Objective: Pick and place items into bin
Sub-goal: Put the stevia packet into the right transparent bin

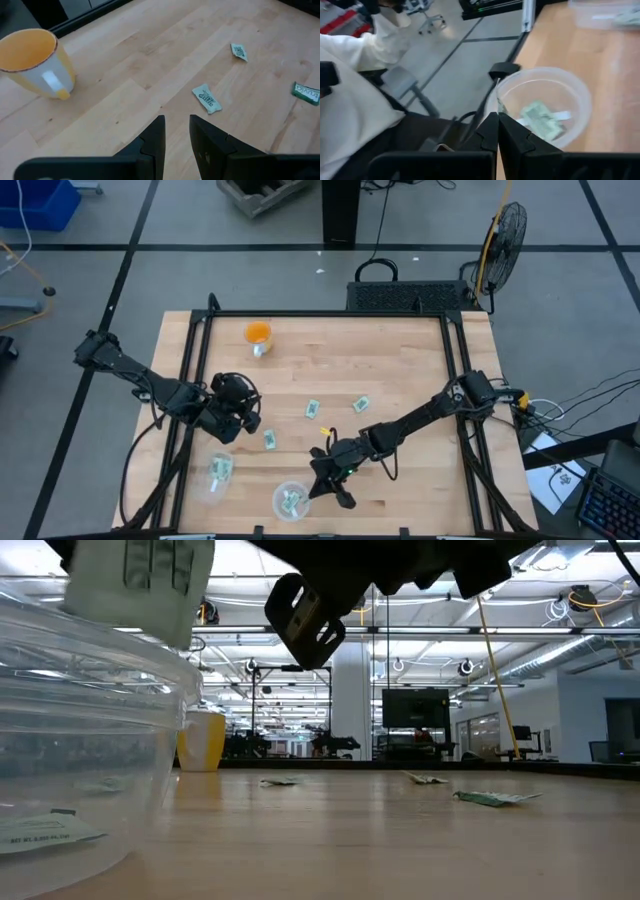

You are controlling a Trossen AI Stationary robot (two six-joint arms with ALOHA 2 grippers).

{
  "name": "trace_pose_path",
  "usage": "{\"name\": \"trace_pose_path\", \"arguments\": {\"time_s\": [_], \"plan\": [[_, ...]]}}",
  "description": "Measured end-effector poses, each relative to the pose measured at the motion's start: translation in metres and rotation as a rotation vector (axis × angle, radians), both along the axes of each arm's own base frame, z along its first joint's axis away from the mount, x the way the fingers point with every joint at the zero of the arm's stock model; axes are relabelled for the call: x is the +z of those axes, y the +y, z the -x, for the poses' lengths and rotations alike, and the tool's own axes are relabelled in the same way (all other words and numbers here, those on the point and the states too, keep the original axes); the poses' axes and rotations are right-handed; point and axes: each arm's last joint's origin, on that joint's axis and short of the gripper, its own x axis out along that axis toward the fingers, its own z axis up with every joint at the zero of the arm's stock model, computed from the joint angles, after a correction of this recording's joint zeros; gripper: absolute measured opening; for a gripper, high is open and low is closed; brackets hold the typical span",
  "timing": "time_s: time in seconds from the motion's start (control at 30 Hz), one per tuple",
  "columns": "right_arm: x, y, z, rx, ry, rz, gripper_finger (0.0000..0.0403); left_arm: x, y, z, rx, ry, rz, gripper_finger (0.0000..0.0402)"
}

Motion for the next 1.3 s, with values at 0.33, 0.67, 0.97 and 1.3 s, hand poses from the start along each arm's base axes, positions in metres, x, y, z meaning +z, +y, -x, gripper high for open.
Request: {"name": "trace_pose_path", "arguments": {"time_s": [0.33, 0.67, 0.97, 1.3], "plan": [[0.001, -0.001, -0.002, -0.025, -0.048, 0.026, 0.0000, 0.000, 0.000, 0.000, 0.000, 0.000, 0.000, 0.0093], [-0.008, -0.003, -0.006, -0.030, -0.064, 0.016, 0.0000, 0.000, 0.000, 0.000, 0.000, 0.000, 0.000, 0.0093], [-0.017, -0.002, -0.007, -0.022, -0.037, 0.040, 0.0000, 0.000, 0.000, 0.000, -0.002, 0.002, -0.003, 0.0093], [-0.019, -0.004, -0.007, -0.066, -0.050, 0.110, 0.0011, 0.000, 0.000, 0.000, -0.002, 0.002, -0.003, 0.0093]]}}
